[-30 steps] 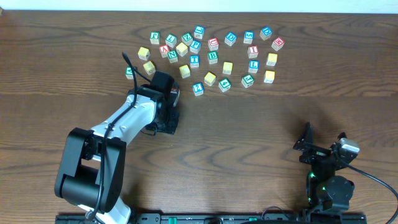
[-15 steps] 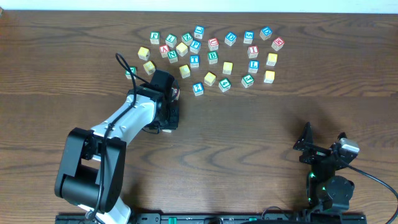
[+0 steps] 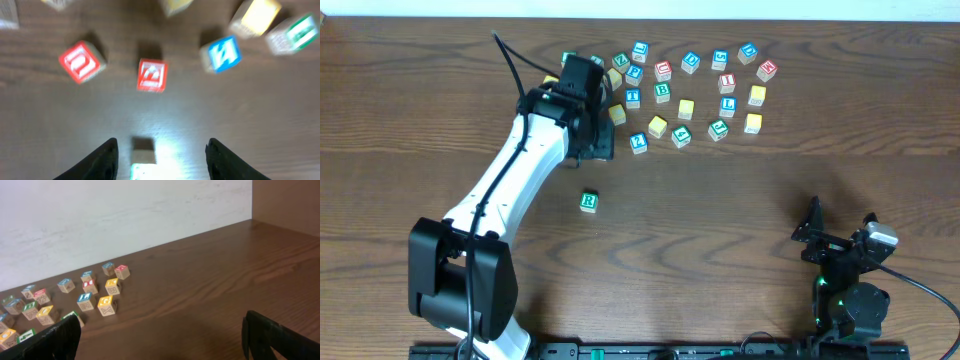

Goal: Spell out ROBOT
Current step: 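Move the left gripper to the yellow O block and grasp it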

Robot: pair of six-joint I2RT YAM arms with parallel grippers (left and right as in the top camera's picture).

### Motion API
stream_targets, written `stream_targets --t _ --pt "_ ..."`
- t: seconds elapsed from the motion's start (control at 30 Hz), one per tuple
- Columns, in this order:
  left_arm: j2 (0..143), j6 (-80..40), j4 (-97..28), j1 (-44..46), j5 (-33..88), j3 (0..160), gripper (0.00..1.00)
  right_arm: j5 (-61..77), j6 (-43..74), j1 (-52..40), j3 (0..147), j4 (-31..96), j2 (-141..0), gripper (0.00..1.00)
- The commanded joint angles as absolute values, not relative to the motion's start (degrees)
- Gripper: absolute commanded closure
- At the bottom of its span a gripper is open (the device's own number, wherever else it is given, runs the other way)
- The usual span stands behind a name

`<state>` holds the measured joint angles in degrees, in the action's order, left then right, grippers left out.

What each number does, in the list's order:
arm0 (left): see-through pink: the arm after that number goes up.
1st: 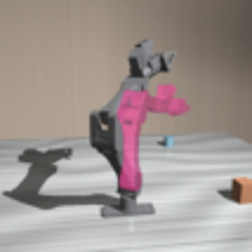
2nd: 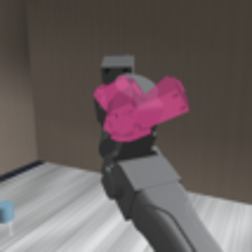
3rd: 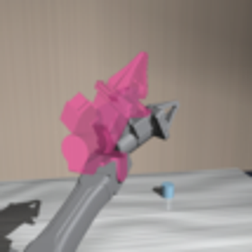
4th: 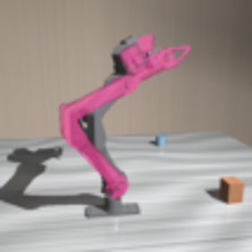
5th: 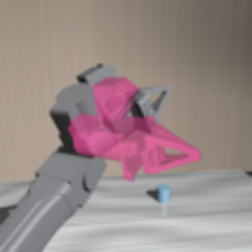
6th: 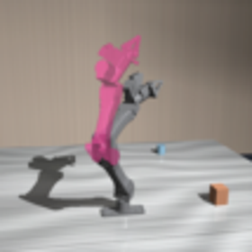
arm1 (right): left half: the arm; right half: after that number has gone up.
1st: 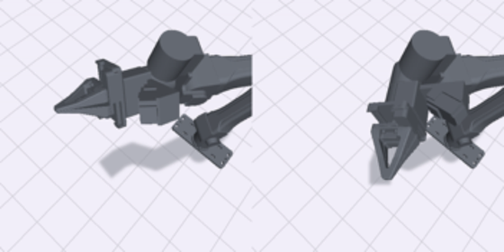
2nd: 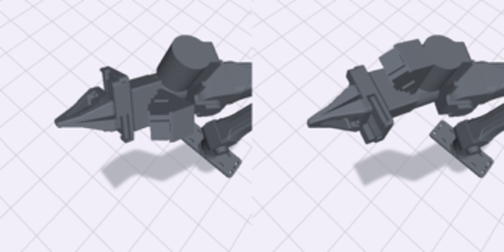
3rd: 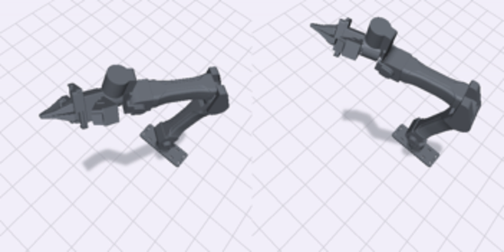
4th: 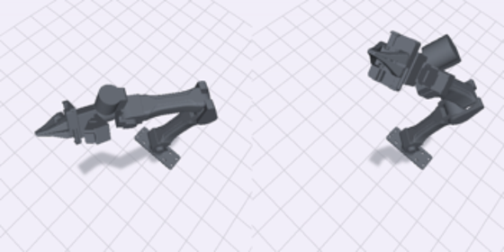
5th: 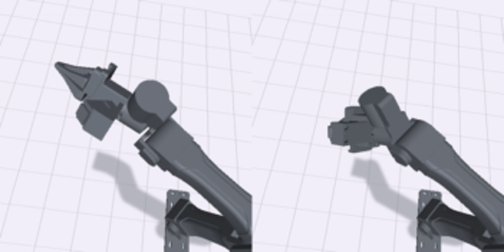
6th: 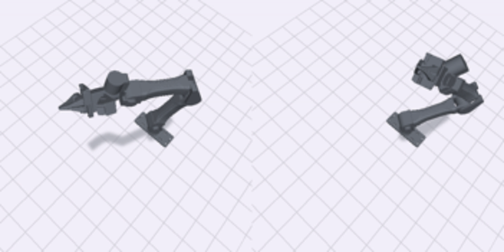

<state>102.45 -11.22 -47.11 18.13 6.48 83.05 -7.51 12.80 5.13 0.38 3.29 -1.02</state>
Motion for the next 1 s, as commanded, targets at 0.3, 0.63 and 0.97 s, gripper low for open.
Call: stream_targets --t 0.3,0.63,0.97 --pt "120.22 -22.06 -47.51 23.11 6.68 112.51 0.44 -7.79 13.21 5.26 0.32 3.49 -0.75 0.01" --pt "128.01 -41.01 -50.74 29.63 -6.39 117.97 0.44 -7.79 13.21 5.26 0.32 3.49 -0.75 0.01" --pt "128.95 -48.4 -50.15 30.28 -6.74 116.95 0.44 -7.79 13.21 5.26 0.32 3.49 -0.75 0.01"
